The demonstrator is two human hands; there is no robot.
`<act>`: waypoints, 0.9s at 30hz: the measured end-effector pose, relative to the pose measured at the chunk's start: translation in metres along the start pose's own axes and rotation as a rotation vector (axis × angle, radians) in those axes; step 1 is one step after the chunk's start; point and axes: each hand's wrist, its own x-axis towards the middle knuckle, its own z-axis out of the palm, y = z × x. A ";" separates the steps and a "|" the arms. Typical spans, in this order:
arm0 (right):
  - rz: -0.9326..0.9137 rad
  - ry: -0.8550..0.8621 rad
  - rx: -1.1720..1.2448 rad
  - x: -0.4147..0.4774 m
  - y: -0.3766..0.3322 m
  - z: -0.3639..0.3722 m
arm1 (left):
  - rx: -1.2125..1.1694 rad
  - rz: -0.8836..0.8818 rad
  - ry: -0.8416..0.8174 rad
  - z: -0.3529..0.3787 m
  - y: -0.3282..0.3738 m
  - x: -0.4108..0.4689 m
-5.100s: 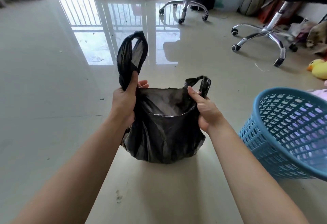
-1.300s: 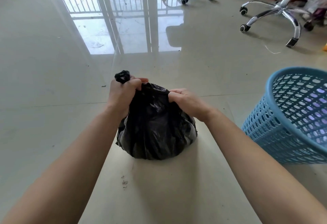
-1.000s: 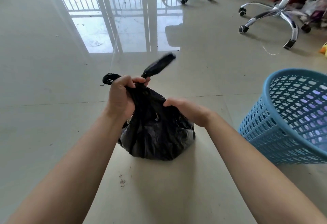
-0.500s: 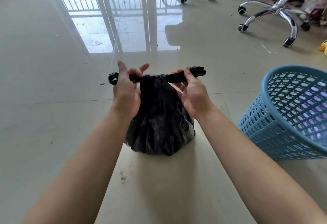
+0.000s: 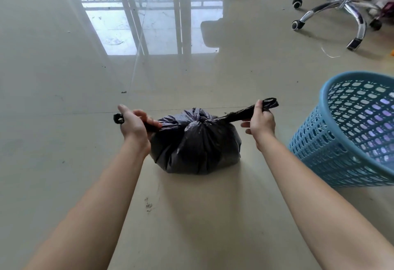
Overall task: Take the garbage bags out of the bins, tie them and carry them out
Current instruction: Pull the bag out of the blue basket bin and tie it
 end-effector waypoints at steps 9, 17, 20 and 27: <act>-0.002 -0.489 0.354 -0.002 -0.028 0.017 | 1.009 -0.112 -0.157 -0.004 0.014 0.016; 0.034 -0.496 -0.034 -0.005 0.009 0.027 | 0.501 -0.030 -0.448 -0.010 -0.013 0.012; 0.129 -0.505 -0.170 0.004 0.022 0.030 | 0.715 0.166 -0.362 -0.012 -0.030 0.014; -0.345 -0.267 -0.454 0.006 0.030 0.047 | 1.022 0.665 -0.334 0.001 -0.040 0.010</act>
